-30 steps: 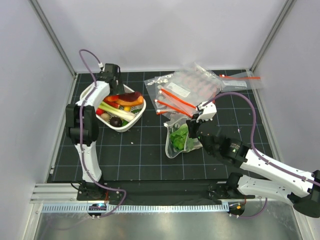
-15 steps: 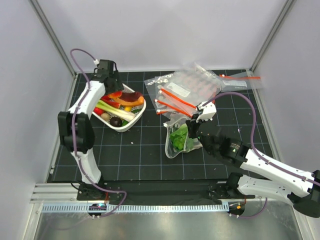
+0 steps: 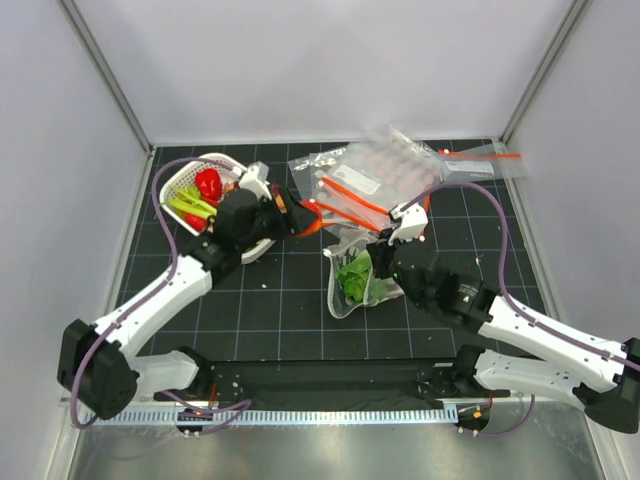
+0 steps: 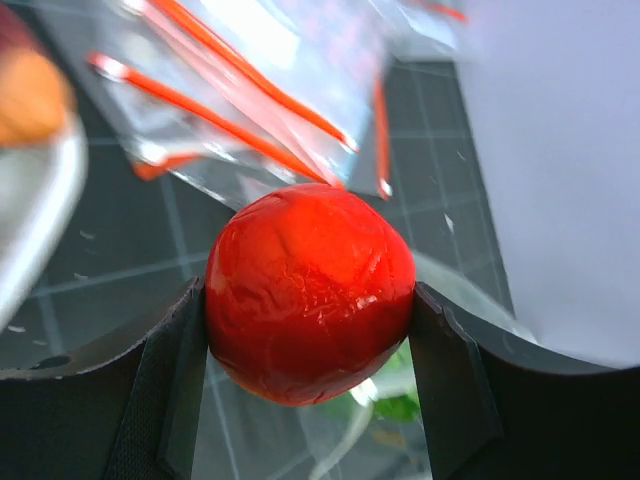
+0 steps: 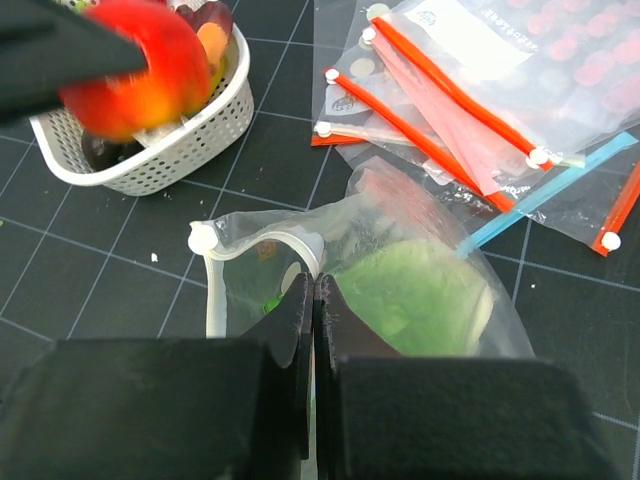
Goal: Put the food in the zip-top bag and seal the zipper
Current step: Pick up the fake vegetable from the bin, then place the fake vegetable in the zipper food storage bag.
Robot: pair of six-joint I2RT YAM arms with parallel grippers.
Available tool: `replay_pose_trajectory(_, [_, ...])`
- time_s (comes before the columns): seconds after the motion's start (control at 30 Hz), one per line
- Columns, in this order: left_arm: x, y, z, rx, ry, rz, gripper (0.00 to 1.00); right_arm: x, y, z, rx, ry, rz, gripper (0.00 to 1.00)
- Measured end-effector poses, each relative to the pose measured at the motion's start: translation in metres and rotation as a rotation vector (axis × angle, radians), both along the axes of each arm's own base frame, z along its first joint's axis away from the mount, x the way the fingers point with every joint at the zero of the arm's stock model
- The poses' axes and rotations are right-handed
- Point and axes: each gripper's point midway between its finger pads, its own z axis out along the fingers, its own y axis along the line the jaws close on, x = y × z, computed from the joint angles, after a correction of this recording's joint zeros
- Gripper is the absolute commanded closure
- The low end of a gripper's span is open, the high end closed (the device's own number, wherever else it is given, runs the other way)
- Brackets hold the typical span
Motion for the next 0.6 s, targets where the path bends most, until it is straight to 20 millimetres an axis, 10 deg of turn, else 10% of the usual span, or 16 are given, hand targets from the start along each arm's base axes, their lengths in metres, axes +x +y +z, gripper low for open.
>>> replay_pose_trajectory(0.6, [-0.143, -0.101, 0.033, -0.055, -0.535, -0.541, 0.69, -0.004, 0.003, -0.002, 0.000, 0.027, 0.018, 0.99])
